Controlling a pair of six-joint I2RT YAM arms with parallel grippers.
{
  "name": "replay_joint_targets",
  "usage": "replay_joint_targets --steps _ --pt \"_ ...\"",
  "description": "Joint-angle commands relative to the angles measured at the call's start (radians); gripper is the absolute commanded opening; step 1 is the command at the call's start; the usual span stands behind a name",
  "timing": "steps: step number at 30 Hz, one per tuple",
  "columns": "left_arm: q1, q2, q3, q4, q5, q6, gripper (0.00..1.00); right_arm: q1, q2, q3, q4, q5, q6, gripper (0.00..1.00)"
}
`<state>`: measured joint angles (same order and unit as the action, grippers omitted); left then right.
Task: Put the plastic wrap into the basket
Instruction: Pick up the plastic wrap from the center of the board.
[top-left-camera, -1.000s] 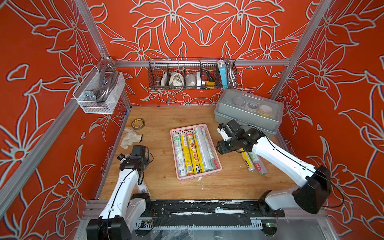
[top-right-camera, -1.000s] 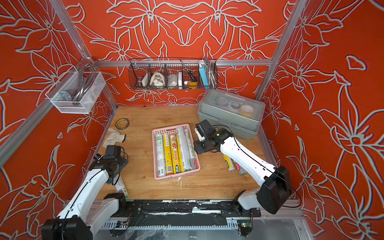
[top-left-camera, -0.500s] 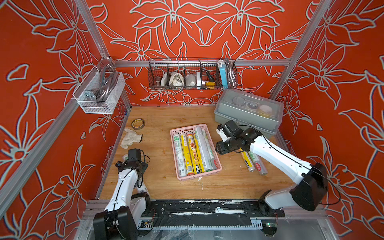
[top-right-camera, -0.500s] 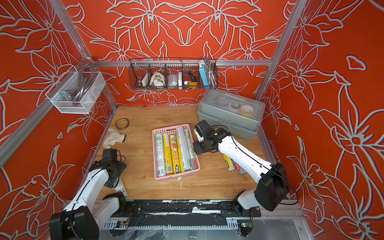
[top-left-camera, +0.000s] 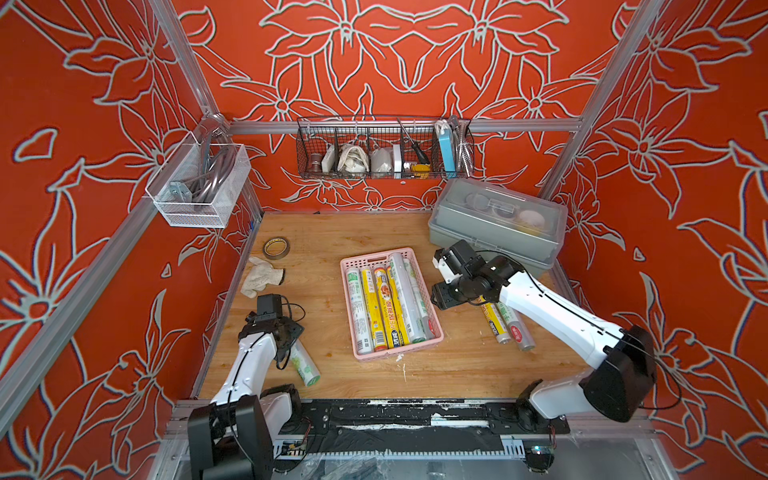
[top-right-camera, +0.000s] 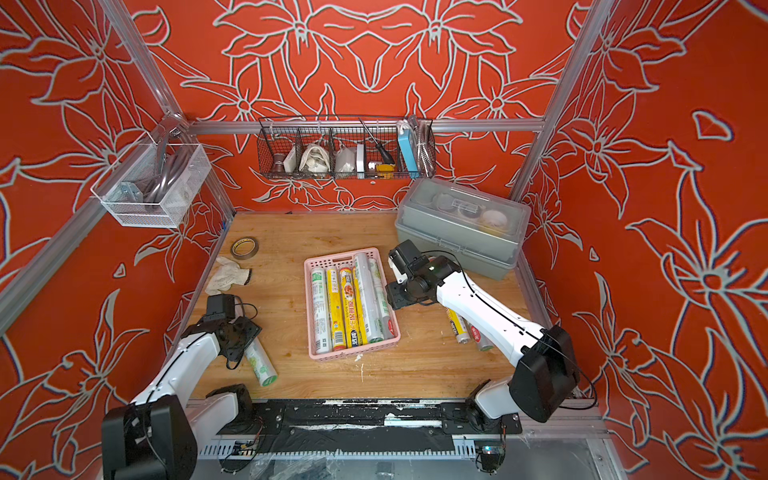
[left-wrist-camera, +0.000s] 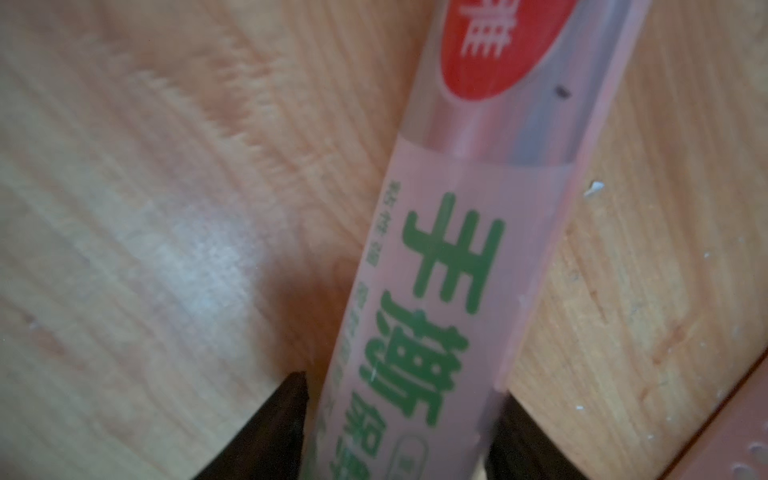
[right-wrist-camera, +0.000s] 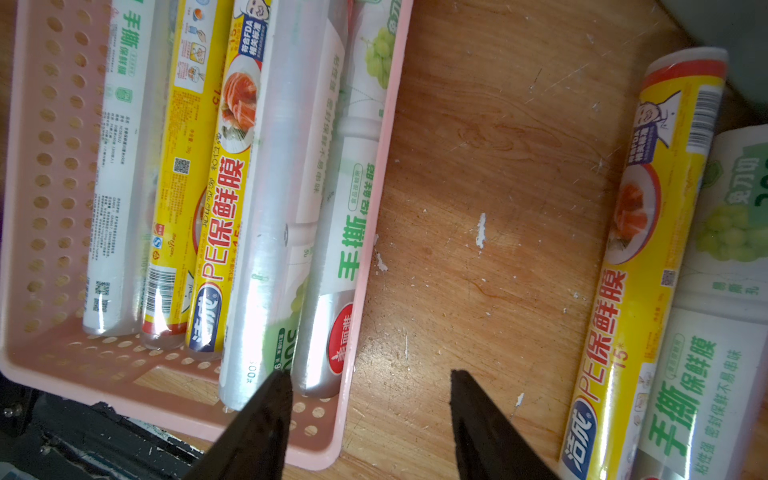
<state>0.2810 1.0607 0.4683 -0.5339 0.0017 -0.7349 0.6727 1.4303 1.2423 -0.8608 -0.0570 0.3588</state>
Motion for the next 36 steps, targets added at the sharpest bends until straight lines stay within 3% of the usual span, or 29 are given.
replay_joint_targets --steps 1,5,11,23,26,31,36 --pt "-0.014 0.042 0.024 0.02 0.054 0.045 0.62 -0.005 -0.002 0.006 -0.027 0.009 0.011 0.61" --pt "-0.071 0.06 0.044 0.014 0.032 0.058 0.63 -0.005 -0.005 0.006 -0.029 0.013 0.009 0.61" --pt "-0.12 0.075 0.065 -0.002 0.008 0.059 0.55 -0.007 -0.006 0.002 -0.026 0.014 0.008 0.61" --pt "-0.15 0.171 0.102 -0.019 -0.009 0.057 0.59 -0.013 -0.013 -0.007 -0.025 0.012 0.003 0.61" --pt "-0.158 0.163 0.103 -0.02 -0.018 0.052 0.56 -0.016 -0.016 -0.007 -0.026 0.014 0.002 0.61" --pt "-0.189 0.14 0.121 -0.041 -0.022 0.051 0.42 -0.019 -0.018 -0.009 -0.028 0.016 -0.001 0.61" --pt "-0.272 0.067 0.216 -0.143 -0.06 0.042 0.35 -0.031 -0.034 -0.018 -0.03 0.022 -0.007 0.61"
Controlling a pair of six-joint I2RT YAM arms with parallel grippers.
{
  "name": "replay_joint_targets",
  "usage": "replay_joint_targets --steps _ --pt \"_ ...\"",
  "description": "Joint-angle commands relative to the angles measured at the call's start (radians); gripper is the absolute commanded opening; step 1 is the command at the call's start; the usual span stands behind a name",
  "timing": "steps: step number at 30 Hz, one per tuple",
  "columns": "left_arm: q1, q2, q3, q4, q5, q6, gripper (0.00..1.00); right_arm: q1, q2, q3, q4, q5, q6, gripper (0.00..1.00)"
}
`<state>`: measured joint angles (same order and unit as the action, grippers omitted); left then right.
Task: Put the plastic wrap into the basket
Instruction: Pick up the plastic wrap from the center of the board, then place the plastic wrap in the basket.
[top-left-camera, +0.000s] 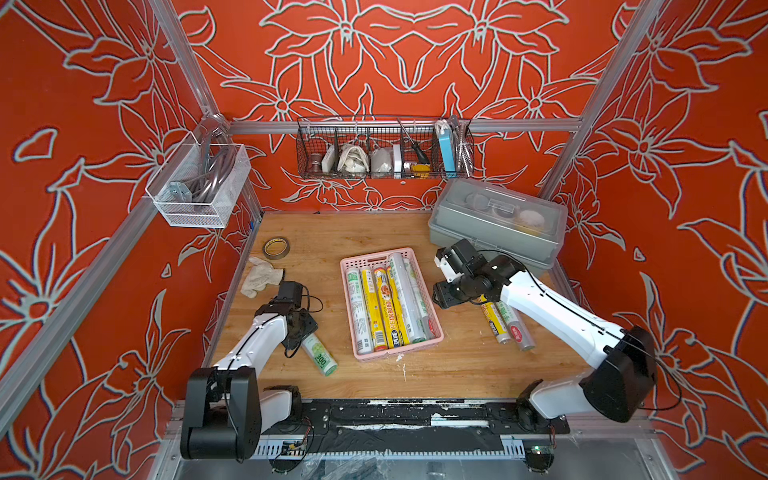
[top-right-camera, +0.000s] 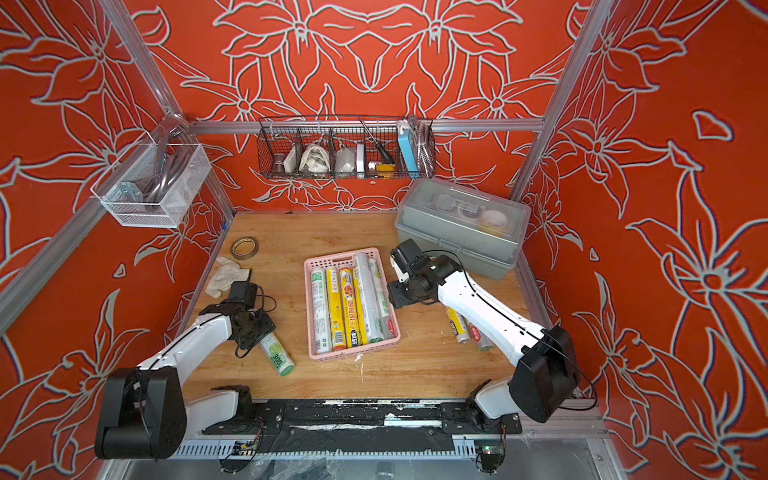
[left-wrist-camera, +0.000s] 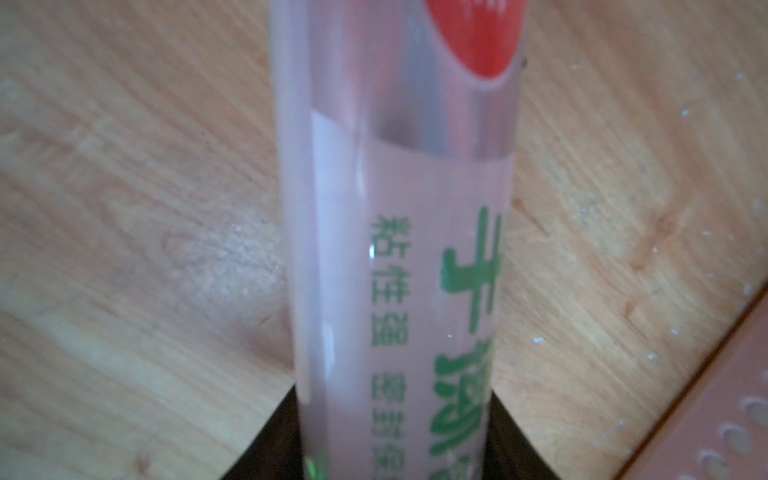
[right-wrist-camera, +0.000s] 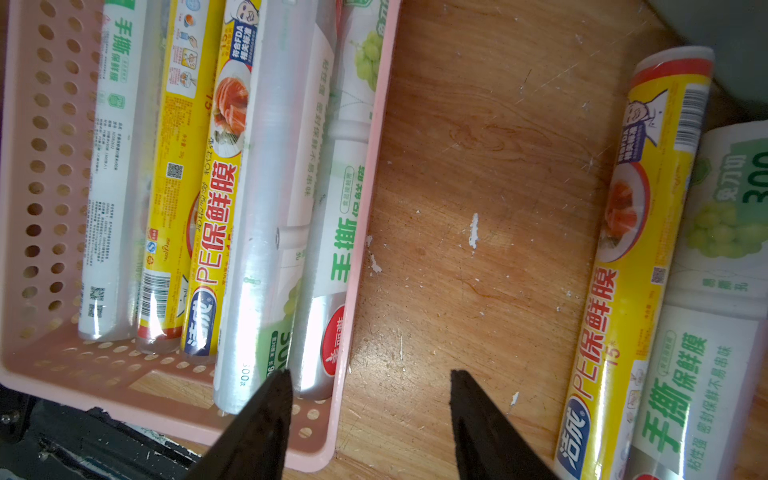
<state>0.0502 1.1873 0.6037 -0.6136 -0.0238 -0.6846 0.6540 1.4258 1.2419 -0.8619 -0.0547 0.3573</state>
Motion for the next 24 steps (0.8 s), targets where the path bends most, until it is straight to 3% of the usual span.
replay_joint_targets --steps 1,7,12,18,24 --pt "-0.063 -0.07 0.105 -0.085 -0.043 -0.01 0.35 -0.019 -0.033 -0.02 -0.029 0.019 -0.007 0.61" --pt "-0.217 -0.073 0.343 -0.283 -0.169 -0.016 0.33 -0.076 -0.07 -0.052 -0.028 0.022 -0.002 0.61" --pt "-0.355 0.012 0.552 -0.368 -0.218 -0.018 0.33 -0.136 -0.101 -0.076 -0.034 0.022 0.006 0.61" --pt "-0.533 0.184 0.748 -0.375 -0.212 -0.029 0.33 -0.183 -0.127 -0.105 -0.038 0.059 -0.003 0.62" --pt "-0.613 0.348 0.851 -0.336 -0.177 -0.078 0.34 -0.216 -0.136 -0.128 -0.046 0.101 -0.005 0.62"
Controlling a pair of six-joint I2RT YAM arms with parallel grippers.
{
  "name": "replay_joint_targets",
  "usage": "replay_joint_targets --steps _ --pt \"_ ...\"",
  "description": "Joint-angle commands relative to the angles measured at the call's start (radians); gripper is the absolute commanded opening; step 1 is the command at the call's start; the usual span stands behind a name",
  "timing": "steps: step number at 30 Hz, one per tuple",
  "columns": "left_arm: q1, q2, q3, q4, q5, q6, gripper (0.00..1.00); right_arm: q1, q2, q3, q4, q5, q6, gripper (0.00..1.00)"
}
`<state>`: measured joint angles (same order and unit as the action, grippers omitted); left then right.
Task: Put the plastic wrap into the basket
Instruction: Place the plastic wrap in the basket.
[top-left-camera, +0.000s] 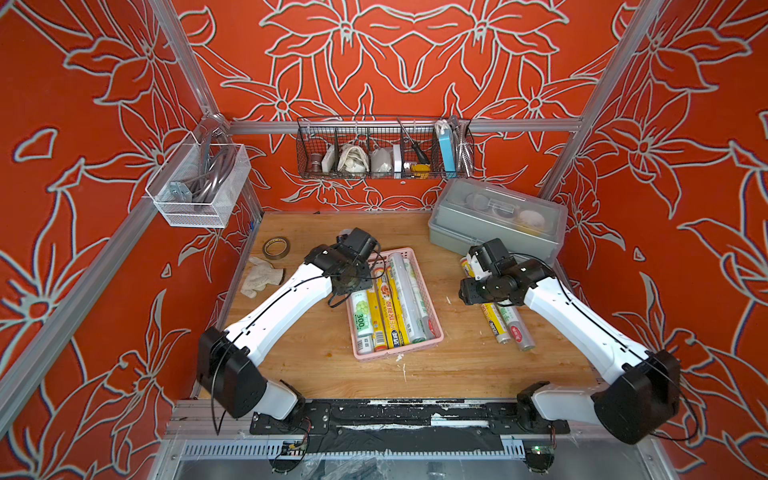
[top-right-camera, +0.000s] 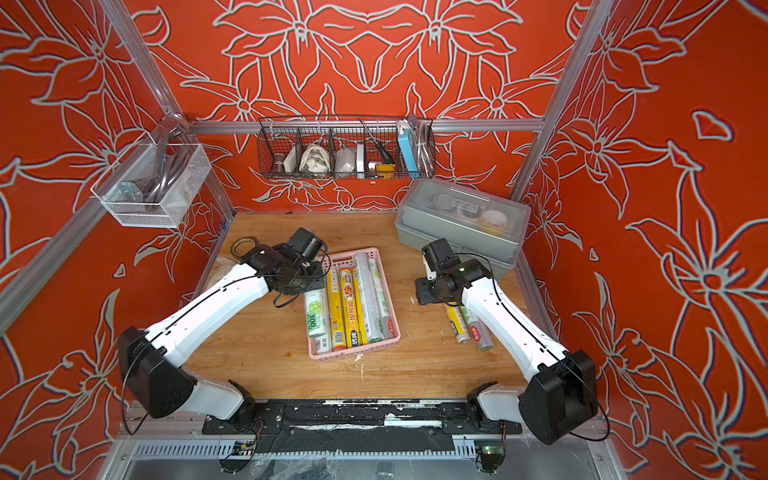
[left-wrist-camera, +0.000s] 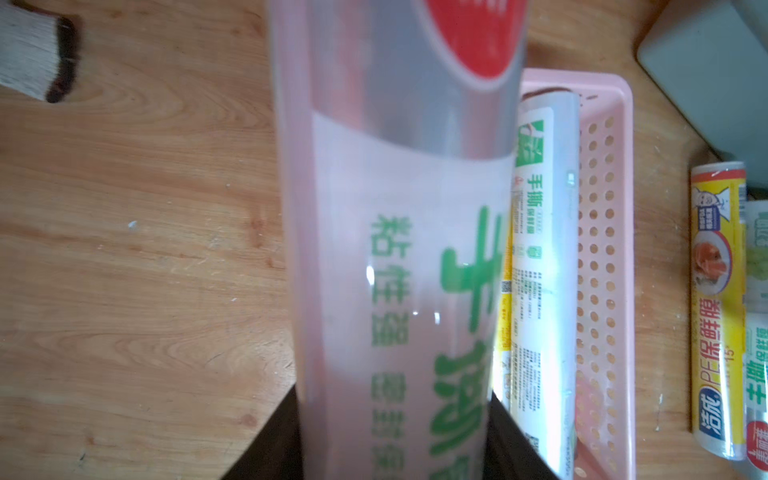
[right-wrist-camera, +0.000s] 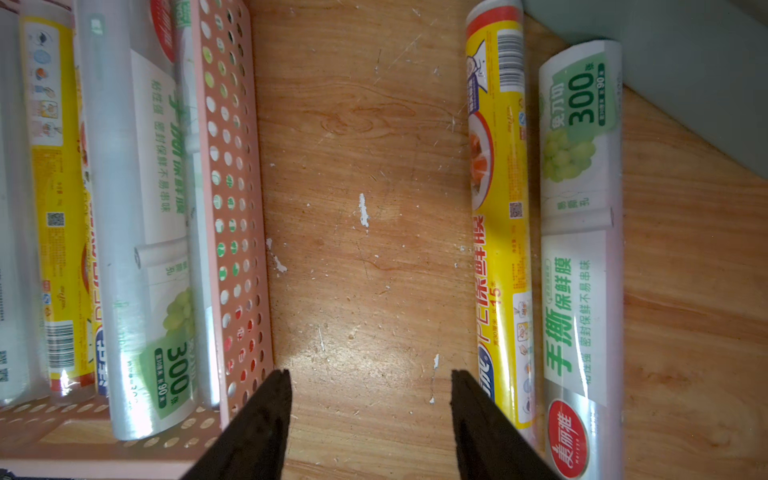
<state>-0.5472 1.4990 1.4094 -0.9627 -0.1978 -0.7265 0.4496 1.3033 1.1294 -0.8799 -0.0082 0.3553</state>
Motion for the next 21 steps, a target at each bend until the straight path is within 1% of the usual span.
replay_joint_targets --steps 1,5,14,16,21 --pt "-0.025 0.05 0.046 0.03 -0.002 -0.044 0.34 -0.015 -0.015 -0.018 -0.03 0.063 -0.002 0.62" --pt "-0.042 0.124 0.036 0.104 0.028 -0.074 0.34 -0.036 -0.019 -0.027 -0.037 0.069 -0.003 0.63" --pt "-0.099 0.276 0.068 0.148 0.036 -0.122 0.35 -0.054 -0.015 -0.037 -0.047 0.089 -0.009 0.62" --pt "-0.102 0.296 0.063 0.165 0.064 -0.134 0.35 -0.058 -0.012 -0.039 -0.05 0.091 -0.009 0.62" --pt "-0.12 0.324 0.048 0.196 0.074 -0.161 0.36 -0.07 -0.01 -0.046 -0.053 0.094 -0.01 0.62"
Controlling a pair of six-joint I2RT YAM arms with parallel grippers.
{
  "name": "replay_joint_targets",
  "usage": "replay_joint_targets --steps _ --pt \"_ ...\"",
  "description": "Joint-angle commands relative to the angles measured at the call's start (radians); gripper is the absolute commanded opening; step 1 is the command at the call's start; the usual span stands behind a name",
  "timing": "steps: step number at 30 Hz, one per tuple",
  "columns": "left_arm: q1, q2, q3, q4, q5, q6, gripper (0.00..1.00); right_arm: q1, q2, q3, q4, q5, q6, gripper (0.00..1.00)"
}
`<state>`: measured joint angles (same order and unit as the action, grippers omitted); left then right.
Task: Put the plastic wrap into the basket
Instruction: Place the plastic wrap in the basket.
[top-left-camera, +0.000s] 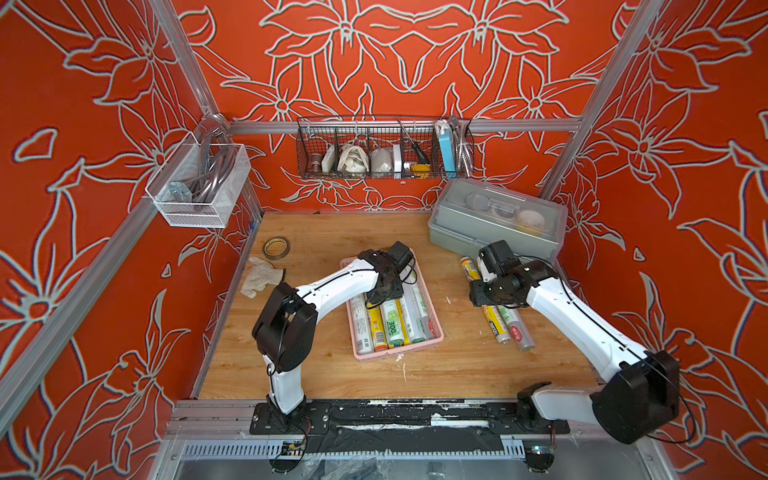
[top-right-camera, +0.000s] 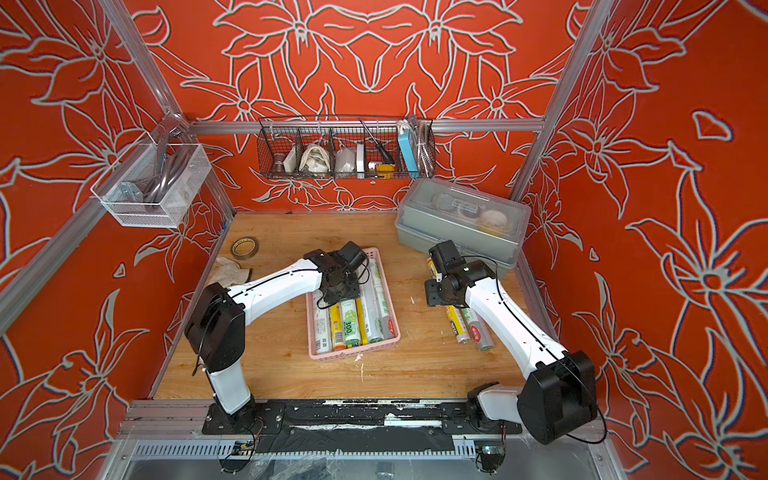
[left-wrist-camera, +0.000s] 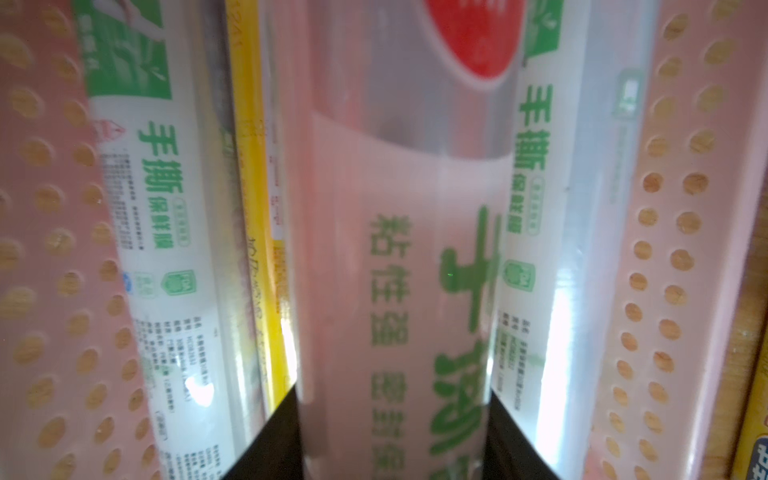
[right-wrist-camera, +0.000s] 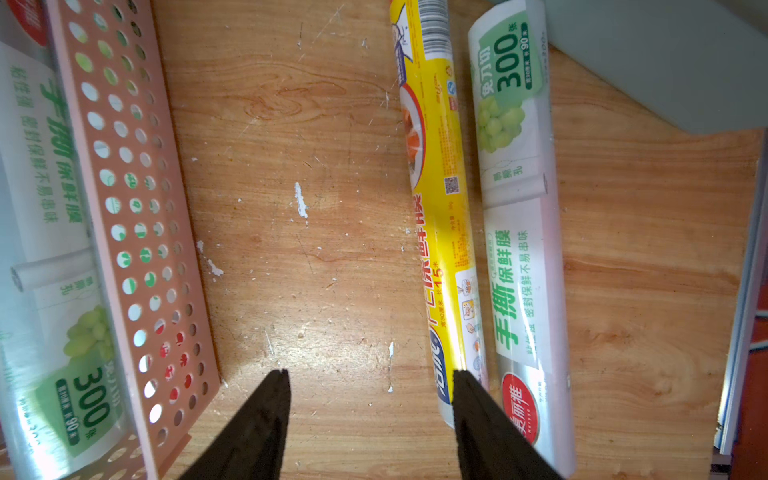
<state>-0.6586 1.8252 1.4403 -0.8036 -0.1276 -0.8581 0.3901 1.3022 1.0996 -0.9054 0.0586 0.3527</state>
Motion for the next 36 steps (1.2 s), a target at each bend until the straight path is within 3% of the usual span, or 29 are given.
replay_joint_targets --steps 1,17,22,36 --pt "-0.009 0.002 0.016 0.038 0.003 -0.032 0.36 -0.014 -0.008 -0.019 -0.027 0.025 -0.009 0.62" --pt "-0.025 0.054 -0.044 0.112 0.007 -0.055 0.41 -0.039 -0.039 -0.029 -0.024 0.009 -0.013 0.62" --pt "-0.028 0.059 -0.035 0.113 0.013 -0.035 0.5 -0.043 -0.04 -0.03 -0.026 0.006 -0.014 0.63" --pt "-0.032 -0.013 -0.014 0.094 0.007 -0.014 0.56 -0.069 -0.002 -0.063 -0.006 -0.016 -0.003 0.63"
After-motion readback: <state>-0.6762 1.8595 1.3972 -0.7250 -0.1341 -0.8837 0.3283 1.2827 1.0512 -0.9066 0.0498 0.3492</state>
